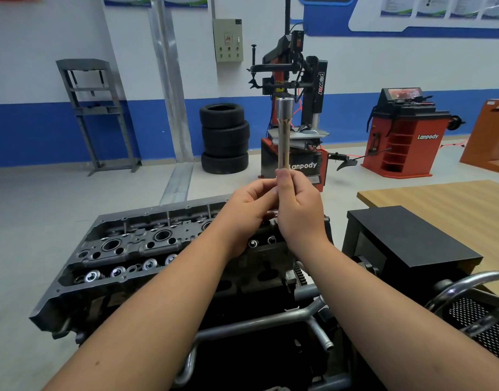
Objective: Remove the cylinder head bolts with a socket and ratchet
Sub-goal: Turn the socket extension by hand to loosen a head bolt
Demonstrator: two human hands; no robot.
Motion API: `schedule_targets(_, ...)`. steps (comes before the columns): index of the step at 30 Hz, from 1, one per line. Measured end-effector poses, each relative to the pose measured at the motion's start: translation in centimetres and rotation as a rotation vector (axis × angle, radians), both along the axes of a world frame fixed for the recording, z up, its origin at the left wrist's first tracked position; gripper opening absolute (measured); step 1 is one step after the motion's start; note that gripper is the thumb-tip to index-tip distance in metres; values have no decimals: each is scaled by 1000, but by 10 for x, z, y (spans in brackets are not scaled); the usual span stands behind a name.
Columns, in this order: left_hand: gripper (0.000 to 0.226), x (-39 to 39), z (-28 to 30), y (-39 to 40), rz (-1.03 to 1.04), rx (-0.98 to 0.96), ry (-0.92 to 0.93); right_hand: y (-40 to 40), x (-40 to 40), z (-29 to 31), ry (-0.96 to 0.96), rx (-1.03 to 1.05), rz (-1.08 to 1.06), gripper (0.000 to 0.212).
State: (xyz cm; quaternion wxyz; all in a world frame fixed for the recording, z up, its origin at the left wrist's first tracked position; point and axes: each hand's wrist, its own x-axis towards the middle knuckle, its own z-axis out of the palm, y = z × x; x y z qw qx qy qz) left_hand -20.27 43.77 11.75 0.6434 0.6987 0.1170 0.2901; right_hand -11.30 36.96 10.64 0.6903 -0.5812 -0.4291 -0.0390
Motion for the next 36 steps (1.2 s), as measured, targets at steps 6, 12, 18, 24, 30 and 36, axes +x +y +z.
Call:
schedule_targets(6, 22, -1, -2, 2, 30, 22, -20, 0, 0, -1, -27, 3, -3, 14)
schedule_targets(12, 27, 0, 0, -1, 9, 15, 1, 0, 1, -1, -4, 0, 6, 29)
schedule_targets(18, 24, -1, -1, 0, 72, 36, -18, 1, 2, -2, 5, 8, 8, 14)
schedule_targets(24, 26, 0, 1, -2, 30, -12, 8, 0, 1, 0, -7, 13, -16, 21)
schedule_targets(30, 22, 0, 0, 0, 68, 26, 8, 1, 2, -2, 20, 15, 7, 25)
schedule_targets(36, 24, 0, 0, -1, 21, 6, 3, 0, 2, -2, -12, 6, -11, 16)
